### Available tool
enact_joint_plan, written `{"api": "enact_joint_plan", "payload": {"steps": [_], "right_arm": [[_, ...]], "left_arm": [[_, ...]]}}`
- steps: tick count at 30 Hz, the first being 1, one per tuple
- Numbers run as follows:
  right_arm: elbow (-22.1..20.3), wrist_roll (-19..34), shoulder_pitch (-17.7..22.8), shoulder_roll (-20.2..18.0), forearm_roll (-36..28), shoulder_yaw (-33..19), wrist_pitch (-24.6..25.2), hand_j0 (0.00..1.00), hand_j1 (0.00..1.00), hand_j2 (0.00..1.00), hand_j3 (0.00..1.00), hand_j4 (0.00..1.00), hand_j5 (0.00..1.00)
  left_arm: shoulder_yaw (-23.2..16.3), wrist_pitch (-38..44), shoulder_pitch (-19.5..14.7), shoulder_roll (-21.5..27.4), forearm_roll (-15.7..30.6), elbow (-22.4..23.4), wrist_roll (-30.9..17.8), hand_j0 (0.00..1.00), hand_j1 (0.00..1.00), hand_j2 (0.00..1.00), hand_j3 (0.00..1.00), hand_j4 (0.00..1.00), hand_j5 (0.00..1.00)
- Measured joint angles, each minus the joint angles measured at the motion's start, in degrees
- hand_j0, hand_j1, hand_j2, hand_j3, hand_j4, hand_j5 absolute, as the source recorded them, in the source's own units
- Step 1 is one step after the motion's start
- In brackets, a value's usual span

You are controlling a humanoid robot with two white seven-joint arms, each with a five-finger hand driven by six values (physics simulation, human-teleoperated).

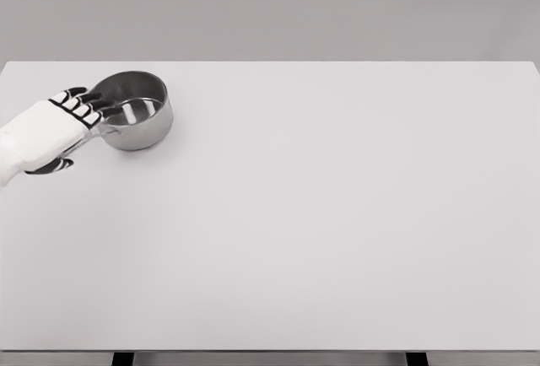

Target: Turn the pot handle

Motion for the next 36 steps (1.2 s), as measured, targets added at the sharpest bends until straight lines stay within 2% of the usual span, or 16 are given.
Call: {"api": "enact_joint_plan", "payload": {"steps": [36], "right_arm": [[0.0,0.0,0.0,0.0,0.0,0.0,0.0,1.0,1.0,1.0,1.0,1.0,1.0]], "left_arm": [[1.4,0.5,0.2,0.2,-1.6,1.0,-0.2,1.0,1.0,1.0,1.0,1.0,1.0]]}}
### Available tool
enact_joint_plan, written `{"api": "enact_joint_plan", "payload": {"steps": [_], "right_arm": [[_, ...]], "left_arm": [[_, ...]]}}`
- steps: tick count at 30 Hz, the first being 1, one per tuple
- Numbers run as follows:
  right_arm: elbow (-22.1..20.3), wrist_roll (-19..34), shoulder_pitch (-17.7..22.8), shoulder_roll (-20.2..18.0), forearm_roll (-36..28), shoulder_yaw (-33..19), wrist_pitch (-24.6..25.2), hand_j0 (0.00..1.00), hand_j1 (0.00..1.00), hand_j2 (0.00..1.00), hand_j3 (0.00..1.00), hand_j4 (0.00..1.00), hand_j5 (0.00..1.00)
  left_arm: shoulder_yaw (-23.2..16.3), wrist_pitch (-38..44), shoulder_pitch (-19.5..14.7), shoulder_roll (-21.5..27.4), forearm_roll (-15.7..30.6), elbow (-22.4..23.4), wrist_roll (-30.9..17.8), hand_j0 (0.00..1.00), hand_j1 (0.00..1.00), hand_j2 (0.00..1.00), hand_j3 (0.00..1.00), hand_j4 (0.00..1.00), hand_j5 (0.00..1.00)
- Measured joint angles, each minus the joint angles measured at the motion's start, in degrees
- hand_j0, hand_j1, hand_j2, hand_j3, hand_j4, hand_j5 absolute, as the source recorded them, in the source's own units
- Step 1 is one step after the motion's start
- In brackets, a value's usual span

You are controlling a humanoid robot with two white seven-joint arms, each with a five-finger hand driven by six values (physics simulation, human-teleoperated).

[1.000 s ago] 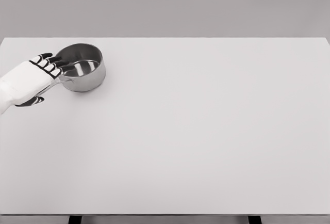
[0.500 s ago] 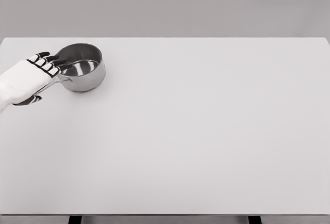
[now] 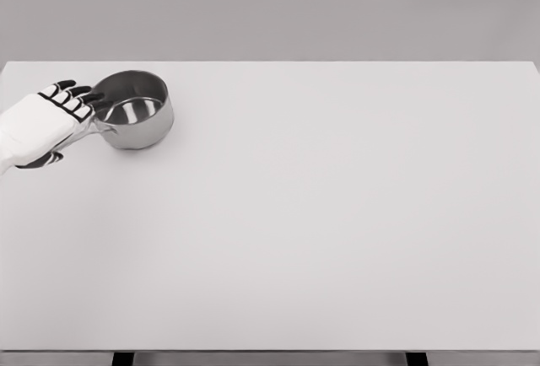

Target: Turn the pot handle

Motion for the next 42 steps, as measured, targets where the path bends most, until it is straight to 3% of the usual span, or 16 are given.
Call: {"api": "enact_joint_plan", "payload": {"steps": [28,42], "right_arm": [[0.0,0.0,0.0,0.0,0.0,0.0,0.0,1.0,1.0,1.0,1.0,1.0,1.0],[0.0,0.0,0.0,0.0,0.0,0.0,0.0,1.0,1.0,1.0,1.0,1.0,1.0]], "left_arm": [[0.9,-0.5,0.7,0.0,0.5,2.1,0.1,1.0,1.0,1.0,1.0,1.0,1.0],[0.9,-0.5,0.5,-1.1,0.2,5.5,0.2,1.0,1.0,1.0,1.0,1.0,1.0]]}}
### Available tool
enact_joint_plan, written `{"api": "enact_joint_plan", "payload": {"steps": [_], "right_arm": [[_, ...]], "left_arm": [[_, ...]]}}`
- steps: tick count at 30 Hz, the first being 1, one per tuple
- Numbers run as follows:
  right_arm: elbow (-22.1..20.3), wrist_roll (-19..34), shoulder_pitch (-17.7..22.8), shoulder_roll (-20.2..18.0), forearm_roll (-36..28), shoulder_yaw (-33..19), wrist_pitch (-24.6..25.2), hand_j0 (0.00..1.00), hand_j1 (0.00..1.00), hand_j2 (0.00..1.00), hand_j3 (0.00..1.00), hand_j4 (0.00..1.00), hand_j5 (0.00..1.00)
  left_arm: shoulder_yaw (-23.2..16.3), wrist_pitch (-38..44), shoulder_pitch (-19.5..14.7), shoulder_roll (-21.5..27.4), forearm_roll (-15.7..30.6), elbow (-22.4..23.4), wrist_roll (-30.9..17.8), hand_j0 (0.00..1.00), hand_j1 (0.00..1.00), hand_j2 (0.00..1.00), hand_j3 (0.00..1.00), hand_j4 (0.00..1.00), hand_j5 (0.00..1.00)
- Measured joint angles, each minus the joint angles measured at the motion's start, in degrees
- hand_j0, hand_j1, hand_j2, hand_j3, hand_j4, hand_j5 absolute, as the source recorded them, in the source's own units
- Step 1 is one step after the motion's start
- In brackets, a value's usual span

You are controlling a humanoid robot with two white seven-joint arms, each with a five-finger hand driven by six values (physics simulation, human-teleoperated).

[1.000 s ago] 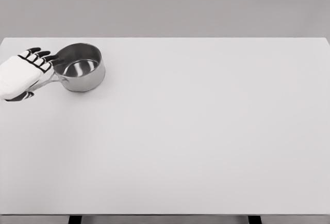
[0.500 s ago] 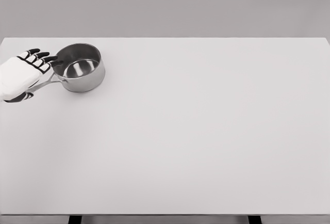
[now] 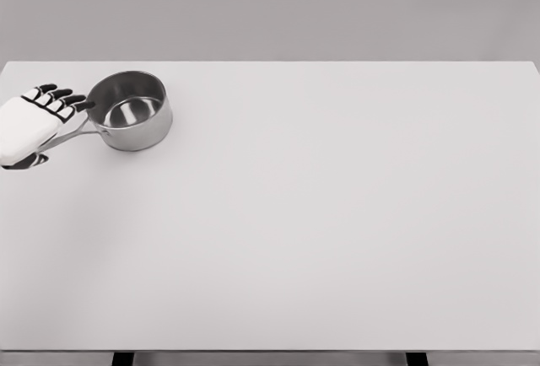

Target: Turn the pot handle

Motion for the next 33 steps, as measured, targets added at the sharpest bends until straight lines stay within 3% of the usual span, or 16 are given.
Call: {"api": "enact_joint_plan", "payload": {"steps": [33], "right_arm": [[0.0,0.0,0.0,0.0,0.0,0.0,0.0,1.0,1.0,1.0,1.0,1.0,1.0]], "left_arm": [[0.8,0.0,-1.5,-3.1,-1.3,6.3,0.0,1.0,1.0,1.0,1.0,1.0,1.0]]}}
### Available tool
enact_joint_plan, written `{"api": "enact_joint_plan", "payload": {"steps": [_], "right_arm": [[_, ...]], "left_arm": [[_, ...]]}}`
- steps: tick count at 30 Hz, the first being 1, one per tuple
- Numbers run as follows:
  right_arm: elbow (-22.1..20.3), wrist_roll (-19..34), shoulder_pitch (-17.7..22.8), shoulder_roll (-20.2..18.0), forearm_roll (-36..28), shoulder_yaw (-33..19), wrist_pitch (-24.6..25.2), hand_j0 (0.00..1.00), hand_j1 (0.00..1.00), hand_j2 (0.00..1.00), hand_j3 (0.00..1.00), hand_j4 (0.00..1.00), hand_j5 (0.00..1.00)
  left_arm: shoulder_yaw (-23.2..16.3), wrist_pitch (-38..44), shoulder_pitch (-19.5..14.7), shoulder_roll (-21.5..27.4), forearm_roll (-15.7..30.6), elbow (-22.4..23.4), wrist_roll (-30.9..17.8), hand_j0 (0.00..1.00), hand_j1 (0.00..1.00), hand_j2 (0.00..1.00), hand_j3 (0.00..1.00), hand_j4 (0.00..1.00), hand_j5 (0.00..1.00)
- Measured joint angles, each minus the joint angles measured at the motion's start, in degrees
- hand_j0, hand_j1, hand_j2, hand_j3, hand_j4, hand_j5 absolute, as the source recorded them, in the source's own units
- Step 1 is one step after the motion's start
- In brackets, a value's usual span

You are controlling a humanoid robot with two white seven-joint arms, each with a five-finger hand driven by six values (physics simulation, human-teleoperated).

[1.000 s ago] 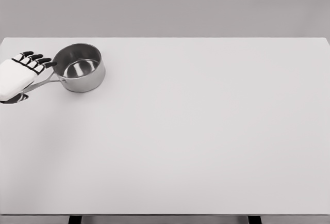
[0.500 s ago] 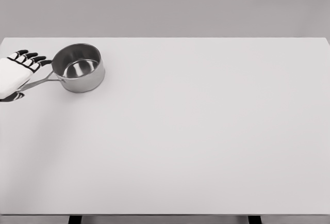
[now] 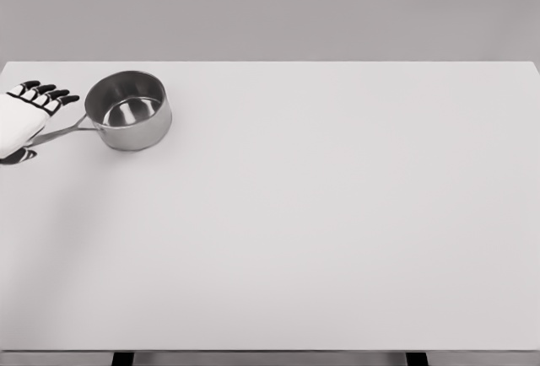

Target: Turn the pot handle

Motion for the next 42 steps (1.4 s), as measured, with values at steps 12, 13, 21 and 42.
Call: {"api": "enact_joint_plan", "payload": {"steps": [12,13,21,42], "right_arm": [[0.0,0.0,0.0,0.0,0.0,0.0,0.0,1.0,1.0,1.0,1.0,1.0,1.0],[0.0,0.0,0.0,0.0,0.0,0.0,0.0,1.0,1.0,1.0,1.0,1.0,1.0],[0.0,0.0,0.1,0.0,0.0,0.0,0.0,1.0,1.0,1.0,1.0,1.0,1.0],[0.0,0.0,0.0,0.0,0.0,0.0,0.0,1.0,1.0,1.0,1.0,1.0,1.0]], "left_arm": [[0.0,0.0,-1.1,-0.7,0.1,2.1,0.0,1.0,1.0,1.0,1.0,1.0,1.0],[0.0,0.0,-1.1,-0.8,0.1,2.2,0.0,1.0,1.0,1.0,1.0,1.0,1.0],[0.0,0.0,-1.3,-1.0,0.1,3.0,0.0,1.0,1.0,1.0,1.0,1.0,1.0],[-0.2,-0.1,-4.4,-3.7,-1.8,6.4,-0.1,1.0,1.0,1.0,1.0,1.0,1.0]]}}
